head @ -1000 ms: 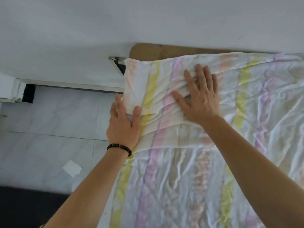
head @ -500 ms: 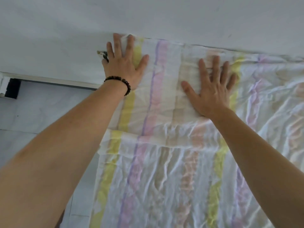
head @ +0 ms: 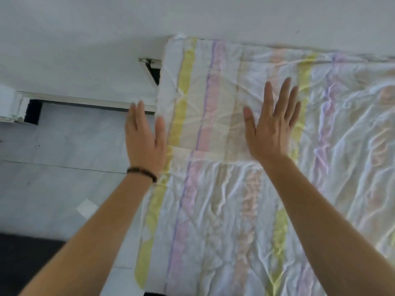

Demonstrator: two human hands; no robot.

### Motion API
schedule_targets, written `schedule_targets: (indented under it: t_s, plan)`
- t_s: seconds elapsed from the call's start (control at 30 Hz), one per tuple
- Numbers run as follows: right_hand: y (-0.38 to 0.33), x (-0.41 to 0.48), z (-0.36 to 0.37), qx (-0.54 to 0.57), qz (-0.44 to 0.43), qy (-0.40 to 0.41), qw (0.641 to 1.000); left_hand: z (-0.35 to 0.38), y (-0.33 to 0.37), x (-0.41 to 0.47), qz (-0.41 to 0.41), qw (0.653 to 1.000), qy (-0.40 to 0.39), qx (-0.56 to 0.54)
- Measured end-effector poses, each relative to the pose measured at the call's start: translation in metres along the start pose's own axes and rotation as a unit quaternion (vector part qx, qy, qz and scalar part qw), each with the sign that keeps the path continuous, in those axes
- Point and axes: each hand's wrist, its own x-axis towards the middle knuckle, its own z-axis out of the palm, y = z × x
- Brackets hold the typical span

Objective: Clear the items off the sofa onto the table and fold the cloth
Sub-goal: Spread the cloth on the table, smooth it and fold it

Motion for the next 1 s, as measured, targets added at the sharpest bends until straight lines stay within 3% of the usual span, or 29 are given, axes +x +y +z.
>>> schedule_targets:
  t_s: [0.13, 0.33, 0.67, 0.8, 0.9, 1.0]
  plan:
    - [-0.03, -0.13, -0.007, 0.028, 0.0, -0.018, 0.999, -0.022, -0.021, -0.12, -0.029, 0.995, -0.095, 0.008]
    - [-0.06, -0.266, -0.008, -0.042, -0.006, -0.141, 0.989, -0.048, -0.058, -0.202, 0.083, 0.966, -0.2, 0.144]
    - [-0.064, -0.277, -0.007, -0.08, 0.017, -0.148, 0.986, -0.056, -0.074, -0.225, 0.079, 0.966, -0.196, 0.15]
    - [-0.058, -0.279, -0.015, -0.035, 0.0, -0.167, 0.985, -0.059, -0.07, -0.238, 0.054, 0.964, -0.182, 0.188]
    - [-0.028, -0.293, -0.032, 0.033, -0.01, -0.111, 0.993, -0.055, -0.059, -0.265, 0.078, 0.96, -0.147, 0.226]
    - [0.042, -0.315, -0.053, -0.002, 0.055, -0.052, 0.997, -0.034, -0.031, -0.304, 0.151, 0.95, -0.14, 0.234]
